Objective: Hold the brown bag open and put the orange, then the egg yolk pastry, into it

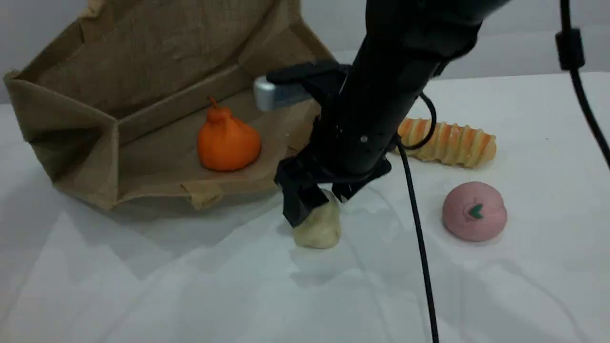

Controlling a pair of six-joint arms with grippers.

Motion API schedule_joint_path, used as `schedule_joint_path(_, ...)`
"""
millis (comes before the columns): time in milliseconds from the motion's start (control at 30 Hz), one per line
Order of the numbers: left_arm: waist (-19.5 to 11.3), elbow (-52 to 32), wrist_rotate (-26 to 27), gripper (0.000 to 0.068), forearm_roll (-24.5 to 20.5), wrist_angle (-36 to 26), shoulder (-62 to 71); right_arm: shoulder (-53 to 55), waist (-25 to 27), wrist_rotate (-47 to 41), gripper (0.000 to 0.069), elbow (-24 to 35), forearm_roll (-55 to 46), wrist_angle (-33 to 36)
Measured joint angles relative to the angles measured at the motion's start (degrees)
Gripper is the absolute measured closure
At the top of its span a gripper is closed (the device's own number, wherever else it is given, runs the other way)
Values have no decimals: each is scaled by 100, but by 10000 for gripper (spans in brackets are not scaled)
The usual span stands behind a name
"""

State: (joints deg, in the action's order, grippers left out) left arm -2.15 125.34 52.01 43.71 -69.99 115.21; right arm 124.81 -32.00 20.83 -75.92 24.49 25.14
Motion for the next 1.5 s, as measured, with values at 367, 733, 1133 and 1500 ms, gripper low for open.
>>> schedule_joint_path(367,0,0,5,598,0,0,0,49,0,-23,197,0,153,-425)
schedule_joint_path(733,0,0,0,599,0,0,0,308,0,24,378,0,112,-469)
schedule_joint_path(1133,0,0,7,599,0,0,0,137,0,41,650,6,-10,-91)
schedule_joint_path(1500,12,0,10,599,0,0,0,-1479,0,-481,655,17,-699,381)
